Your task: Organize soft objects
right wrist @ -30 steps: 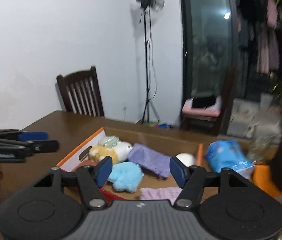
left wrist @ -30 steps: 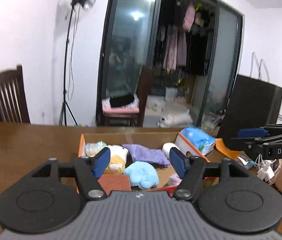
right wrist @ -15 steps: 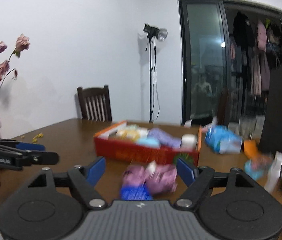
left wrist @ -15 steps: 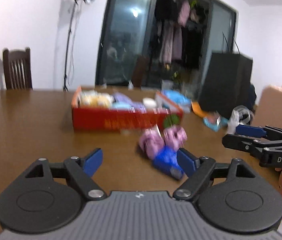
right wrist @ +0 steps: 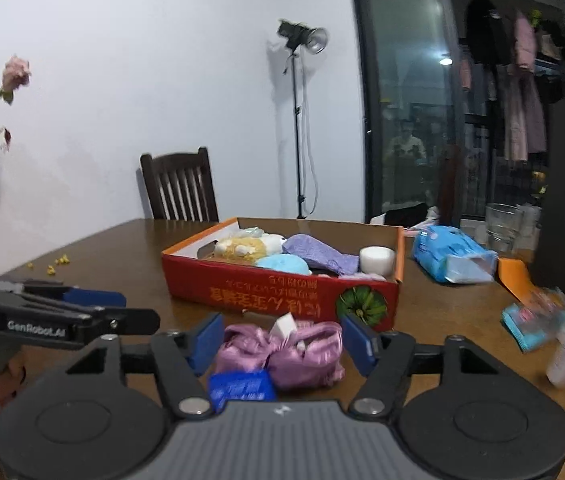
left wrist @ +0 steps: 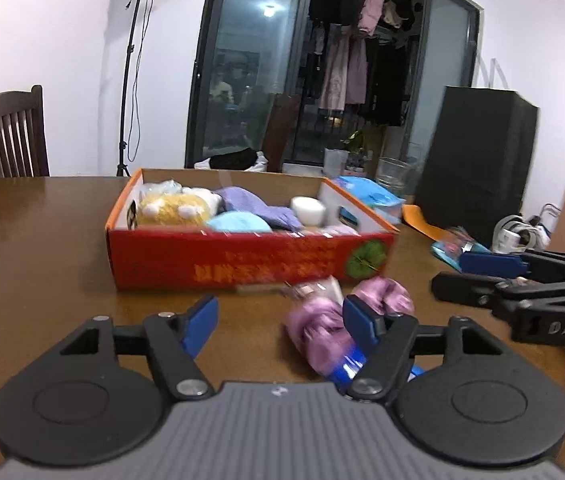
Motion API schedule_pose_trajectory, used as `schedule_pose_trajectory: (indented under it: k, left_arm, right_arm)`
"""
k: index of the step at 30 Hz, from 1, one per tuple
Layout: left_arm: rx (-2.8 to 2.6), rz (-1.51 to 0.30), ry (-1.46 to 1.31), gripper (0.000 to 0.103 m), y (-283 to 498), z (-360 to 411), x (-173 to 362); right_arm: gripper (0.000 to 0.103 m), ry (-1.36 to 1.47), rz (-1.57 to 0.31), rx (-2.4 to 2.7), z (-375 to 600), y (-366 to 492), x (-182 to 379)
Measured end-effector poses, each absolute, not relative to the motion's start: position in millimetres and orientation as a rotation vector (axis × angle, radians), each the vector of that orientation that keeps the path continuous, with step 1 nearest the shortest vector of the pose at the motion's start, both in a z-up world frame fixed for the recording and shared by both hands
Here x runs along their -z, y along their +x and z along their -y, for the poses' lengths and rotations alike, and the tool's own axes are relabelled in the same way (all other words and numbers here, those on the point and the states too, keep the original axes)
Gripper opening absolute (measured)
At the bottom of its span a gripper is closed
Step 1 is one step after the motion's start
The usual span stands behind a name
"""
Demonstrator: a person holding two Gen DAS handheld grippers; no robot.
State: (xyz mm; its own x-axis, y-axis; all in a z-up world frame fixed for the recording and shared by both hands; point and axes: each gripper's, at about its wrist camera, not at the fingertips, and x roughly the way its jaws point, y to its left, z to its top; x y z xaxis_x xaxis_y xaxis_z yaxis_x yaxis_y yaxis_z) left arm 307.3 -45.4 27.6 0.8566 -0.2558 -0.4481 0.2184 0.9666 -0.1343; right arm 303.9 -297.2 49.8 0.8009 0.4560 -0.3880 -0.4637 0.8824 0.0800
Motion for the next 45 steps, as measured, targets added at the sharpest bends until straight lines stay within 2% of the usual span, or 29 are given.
schedule_pose_trajectory:
  k: [6, 8, 9, 10, 14, 17, 20, 23, 29, 31, 35, 40, 43, 44, 45]
  left_arm:
    - [0.243, -0.532, 0.011, 0.07, 366.7, 42.3, -16.7]
    - [0.268, -0.553, 0.035, 0.069, 383.5, 46.6, -11.6]
    - [0.278, -0.57, 0.041, 0.068, 392.3, 50.3, -8.4]
    - [0.289, -0.584, 0.043, 0.067, 398.7, 54.5, -5.3]
    - [0.356, -0.621, 0.041, 0.067, 424.4, 79.6, 5.8]
    - [0.387, -0.636, 0.043, 0.074, 434.1, 101.5, 13.2]
    - [0.389, -0.66, 0.044, 0.074, 438.7, 117.5, 20.6]
    - [0.332, -0.694, 0.028, 0.069, 442.5, 125.1, 26.4]
    - [0.267, -0.686, 0.013, 0.041, 442.5, 136.3, 28.2]
    - [0.26, -0.665, 0.032, 0.022, 438.4, 140.4, 26.1]
    - [0.298, -0.644, 0.085, 0.001, 428.0, 150.0, 25.0]
    - [0.345, -0.685, 0.137, 0.002, 414.8, 155.9, 25.6]
    - [0.382, -0.627, 0.161, 0.007, 401.7, 151.0, 14.6]
    - [0.385, -0.618, 0.174, 0.009, 401.7, 150.3, 12.0]
    - [0.391, -0.616, 0.191, 0.019, 404.5, 149.9, 11.2]
  right_arm:
    - [0.055, -0.131, -0.566, -0.597, 256.8, 393.8, -19.1]
    - [0.043, -0.13, -0.621, -0.616, 250.4, 414.3, -8.4]
    - [0.018, -0.125, -0.648, -0.63, 248.6, 420.2, -3.7]
    - [0.017, -0.093, -0.646, -0.63, 252.6, 421.8, -2.3]
    - [0.016, 0.087, -0.568, -0.581, 293.2, 415.6, -17.0]
    - [0.016, 0.221, -0.494, -0.503, 334.0, 409.4, -29.8]
    - [0.016, 0.28, -0.45, -0.458, 360.5, 401.6, -30.7]
    - [0.016, 0.291, -0.445, -0.441, 370.1, 395.6, -24.3]
    - [0.016, 0.26, -0.454, -0.465, 363.3, 394.7, -17.9]
    - [0.016, 0.26, -0.459, -0.469, 362.9, 393.0, -16.2]
    - [0.016, 0.258, -0.467, -0.471, 361.3, 390.8, -15.0]
    - [0.016, 0.256, -0.47, -0.487, 356.6, 386.5, -14.1]
    - [0.017, 0.261, -0.462, -0.482, 358.8, 383.9, -14.5]
    - [0.017, 0.265, -0.462, -0.479, 360.5, 383.8, -14.3]
    - [0.017, 0.268, -0.463, -0.474, 361.8, 384.2, -14.1]
